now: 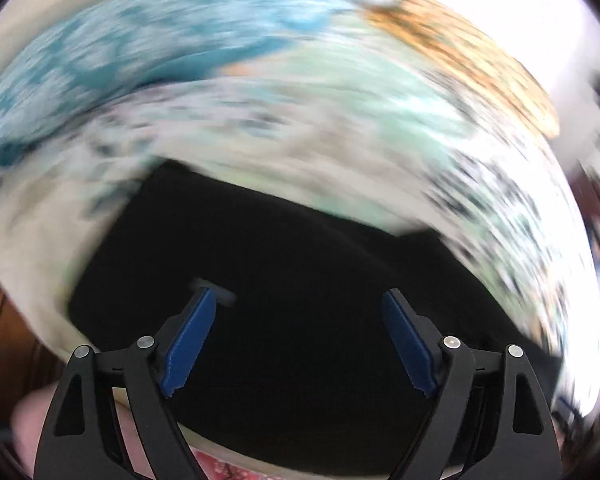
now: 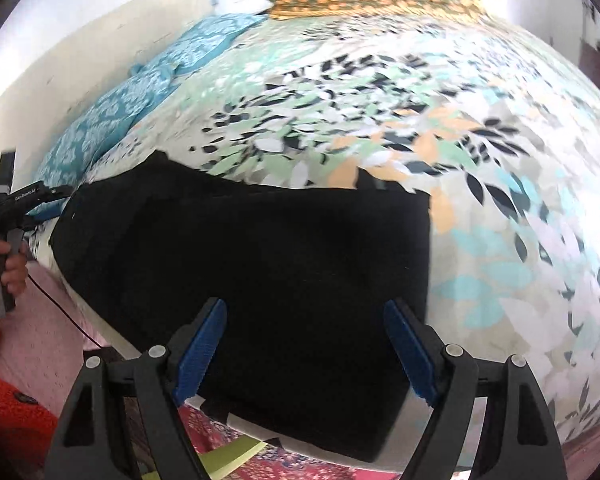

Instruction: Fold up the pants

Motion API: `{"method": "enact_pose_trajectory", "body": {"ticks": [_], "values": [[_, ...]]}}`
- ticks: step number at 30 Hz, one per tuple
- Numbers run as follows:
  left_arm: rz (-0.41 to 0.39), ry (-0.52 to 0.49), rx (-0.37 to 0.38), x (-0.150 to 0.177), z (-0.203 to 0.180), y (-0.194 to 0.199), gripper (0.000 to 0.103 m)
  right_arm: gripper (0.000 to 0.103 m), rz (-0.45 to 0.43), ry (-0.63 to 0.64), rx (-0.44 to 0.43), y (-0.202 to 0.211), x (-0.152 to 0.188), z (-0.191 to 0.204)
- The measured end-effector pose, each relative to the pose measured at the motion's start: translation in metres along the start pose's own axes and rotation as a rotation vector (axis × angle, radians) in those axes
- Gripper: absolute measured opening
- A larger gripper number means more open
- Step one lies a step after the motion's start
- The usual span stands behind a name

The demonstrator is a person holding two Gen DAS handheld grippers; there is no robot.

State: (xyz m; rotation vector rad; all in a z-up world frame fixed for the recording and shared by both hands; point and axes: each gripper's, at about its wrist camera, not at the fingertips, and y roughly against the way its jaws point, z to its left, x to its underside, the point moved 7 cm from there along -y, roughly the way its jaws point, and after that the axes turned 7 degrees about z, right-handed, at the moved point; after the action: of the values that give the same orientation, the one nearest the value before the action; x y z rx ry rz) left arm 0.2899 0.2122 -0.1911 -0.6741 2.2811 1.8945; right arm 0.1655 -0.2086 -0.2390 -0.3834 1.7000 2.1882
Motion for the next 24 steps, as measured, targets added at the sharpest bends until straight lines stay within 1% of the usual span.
{"method": "enact_pose_trajectory", "body": {"ticks": [2, 4, 5, 6, 7, 8, 9, 10, 11, 12, 13, 14, 15, 17, 18, 19, 21, 23, 24], "values": [[0.048, 0.077, -0.051, -0.023, 0.05, -0.011, 0.087, 0.081, 0.005, -0.013, -0.002, -0.002, -0.001, -0.003], [0.12, 0.098, -0.078, -0.03, 0.082, -0.026, 0.087, 0.081, 0.004, -0.012, -0.005, -0.002, 0.0, -0.001], [0.174, 0.101, -0.076, -0.032, 0.091, -0.036, 0.087, 0.081, 0.003, -0.008, -0.007, -0.002, 0.0, 0.0], [0.239, 0.104, -0.06, -0.03, 0.098, -0.048, 0.09, 0.081, 0.002, 0.0, -0.007, -0.002, 0.0, 0.002], [0.279, 0.105, -0.043, -0.025, 0.1, -0.057, 0.093, 0.081, 0.003, 0.006, -0.006, -0.002, 0.001, 0.004], [0.323, 0.107, -0.02, -0.022, 0.099, -0.068, 0.1, 0.081, 0.005, 0.012, -0.005, -0.004, 0.001, 0.006], [0.348, 0.11, -0.01, -0.019, 0.1, -0.075, 0.103, 0.081, 0.008, 0.017, -0.006, -0.004, 0.001, 0.008], [0.361, 0.117, -0.006, -0.018, 0.101, -0.079, 0.103, 0.081, 0.011, 0.022, -0.007, -0.005, 0.002, 0.009], [0.355, 0.125, -0.001, -0.019, 0.1, -0.081, 0.103, 0.081, 0.013, 0.028, -0.008, -0.006, 0.002, 0.011], [0.341, 0.128, -0.001, -0.021, 0.101, -0.08, 0.1, 0.081, 0.013, 0.033, -0.008, -0.005, 0.003, 0.012], [0.315, 0.128, 0.004, -0.021, 0.101, -0.076, 0.091, 0.081, 0.011, 0.038, -0.008, -0.005, 0.003, 0.013], [0.284, 0.121, 0.035, -0.023, 0.095, -0.071, 0.061, 0.081, 0.009, 0.04, -0.007, -0.004, 0.003, 0.012], [0.263, 0.114, 0.035, -0.024, 0.091, -0.065, 0.04, 0.081, 0.004, 0.038, -0.007, -0.003, 0.003, 0.012], [0.23, 0.11, -0.001, -0.022, 0.088, -0.05, 0.019, 0.081, -0.007, 0.023, -0.013, -0.001, 0.002, 0.009], [0.214, 0.121, 0.019, -0.022, 0.086, -0.041, 0.016, 0.081, -0.012, 0.013, -0.017, 0.0, 0.002, 0.006], [0.199, 0.143, 0.06, -0.021, 0.083, -0.032, 0.015, 0.081, -0.017, 0.002, -0.02, 0.001, 0.001, 0.004], [0.161, 0.188, 0.188, -0.017, 0.07, -0.003, 0.014, 0.081, -0.026, -0.02, -0.026, 0.002, -0.001, -0.001], [0.128, 0.191, 0.32, -0.012, 0.041, 0.027, 0.013, 0.081, -0.032, -0.042, -0.037, 0.003, -0.003, -0.005], [0.119, 0.173, 0.376, -0.009, 0.023, 0.04, 0.012, 0.081, -0.034, -0.053, -0.043, 0.003, -0.005, -0.006]]}}
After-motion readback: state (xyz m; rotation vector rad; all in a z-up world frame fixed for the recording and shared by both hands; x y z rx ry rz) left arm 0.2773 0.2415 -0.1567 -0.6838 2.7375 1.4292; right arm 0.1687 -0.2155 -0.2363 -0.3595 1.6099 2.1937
